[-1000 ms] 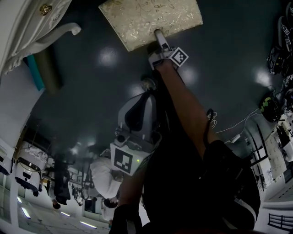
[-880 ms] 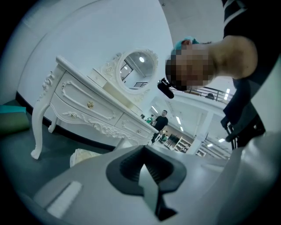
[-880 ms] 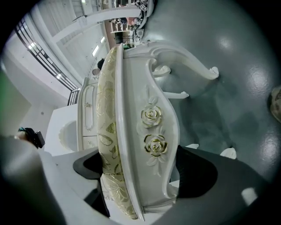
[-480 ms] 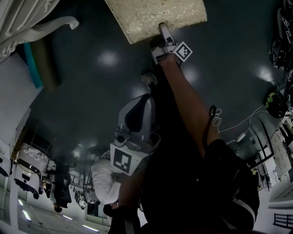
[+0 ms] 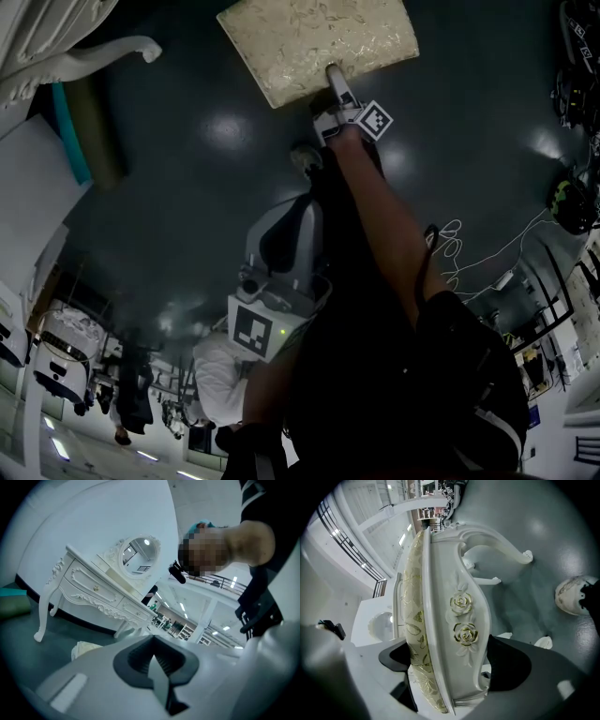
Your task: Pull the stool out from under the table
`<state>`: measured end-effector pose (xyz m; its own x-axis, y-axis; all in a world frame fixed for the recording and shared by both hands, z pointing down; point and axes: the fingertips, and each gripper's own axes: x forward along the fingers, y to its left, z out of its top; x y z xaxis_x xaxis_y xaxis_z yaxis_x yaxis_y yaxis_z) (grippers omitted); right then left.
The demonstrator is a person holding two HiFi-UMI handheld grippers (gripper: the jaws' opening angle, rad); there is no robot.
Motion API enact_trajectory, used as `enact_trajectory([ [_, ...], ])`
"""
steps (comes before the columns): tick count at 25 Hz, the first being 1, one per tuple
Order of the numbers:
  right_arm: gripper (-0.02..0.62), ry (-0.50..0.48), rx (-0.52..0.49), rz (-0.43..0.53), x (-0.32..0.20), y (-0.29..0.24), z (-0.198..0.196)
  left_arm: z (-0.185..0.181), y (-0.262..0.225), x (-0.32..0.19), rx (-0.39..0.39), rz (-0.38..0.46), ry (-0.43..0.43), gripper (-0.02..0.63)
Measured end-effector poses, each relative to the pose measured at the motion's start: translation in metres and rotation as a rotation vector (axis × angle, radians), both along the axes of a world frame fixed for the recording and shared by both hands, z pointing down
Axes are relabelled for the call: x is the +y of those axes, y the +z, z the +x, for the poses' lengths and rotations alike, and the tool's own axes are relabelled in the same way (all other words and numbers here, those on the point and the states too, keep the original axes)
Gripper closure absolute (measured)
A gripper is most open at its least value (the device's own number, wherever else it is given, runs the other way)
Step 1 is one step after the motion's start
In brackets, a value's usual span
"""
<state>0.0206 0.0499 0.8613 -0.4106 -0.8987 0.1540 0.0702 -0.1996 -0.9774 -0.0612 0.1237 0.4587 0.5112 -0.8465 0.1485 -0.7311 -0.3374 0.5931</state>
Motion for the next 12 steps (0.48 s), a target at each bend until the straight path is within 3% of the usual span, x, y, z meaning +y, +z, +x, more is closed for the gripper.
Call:
enact_trajectory([
  [12,0.109,-0.02,-0.011,-0.001,0.109,-0.002,0.028,0.018,0.012,0.071,-0.003,-0.035,-0.01,0.6],
])
